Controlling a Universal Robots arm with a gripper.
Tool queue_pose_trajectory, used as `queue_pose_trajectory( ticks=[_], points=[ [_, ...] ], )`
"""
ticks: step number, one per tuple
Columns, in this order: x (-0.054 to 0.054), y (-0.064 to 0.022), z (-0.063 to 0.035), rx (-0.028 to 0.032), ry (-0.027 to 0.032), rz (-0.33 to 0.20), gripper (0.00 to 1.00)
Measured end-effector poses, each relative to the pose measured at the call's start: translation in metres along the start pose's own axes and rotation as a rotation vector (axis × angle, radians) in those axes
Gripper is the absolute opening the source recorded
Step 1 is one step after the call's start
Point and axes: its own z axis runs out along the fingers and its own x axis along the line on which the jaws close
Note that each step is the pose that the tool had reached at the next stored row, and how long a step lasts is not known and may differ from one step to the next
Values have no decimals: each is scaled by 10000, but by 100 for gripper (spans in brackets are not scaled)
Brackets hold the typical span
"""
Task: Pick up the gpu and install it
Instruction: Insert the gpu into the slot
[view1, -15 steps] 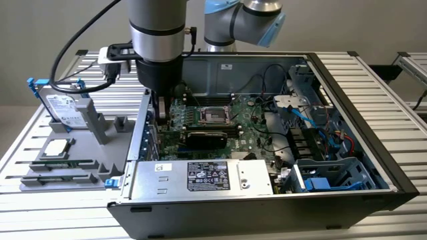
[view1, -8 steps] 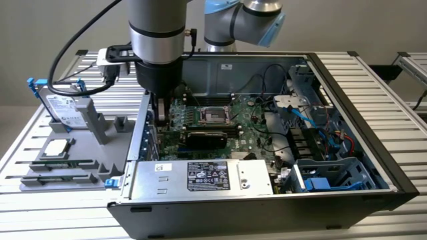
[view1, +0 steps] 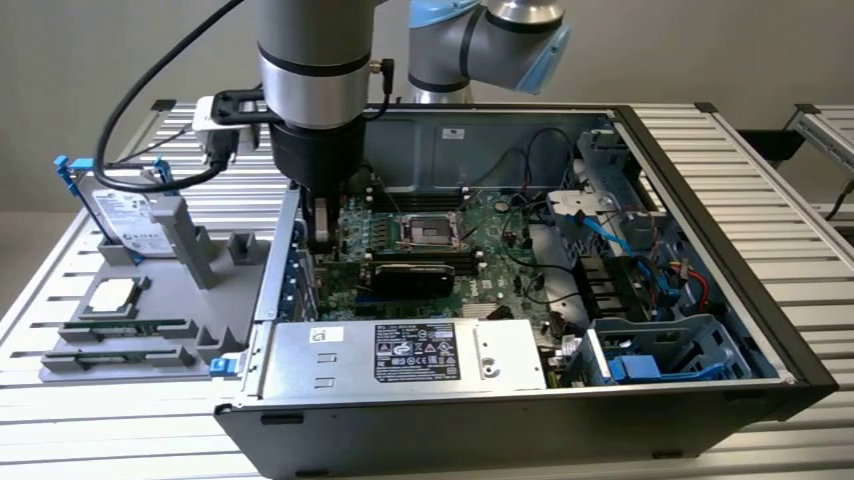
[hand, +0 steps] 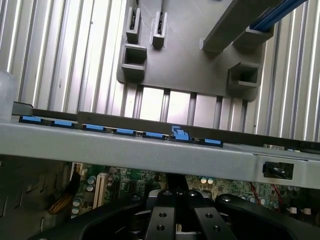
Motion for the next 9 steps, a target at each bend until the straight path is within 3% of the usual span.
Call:
queue_pose_trajectory(
  ticks=[9],
  points=[
    [1,5,1,-26,-43,335,11]
  ],
)
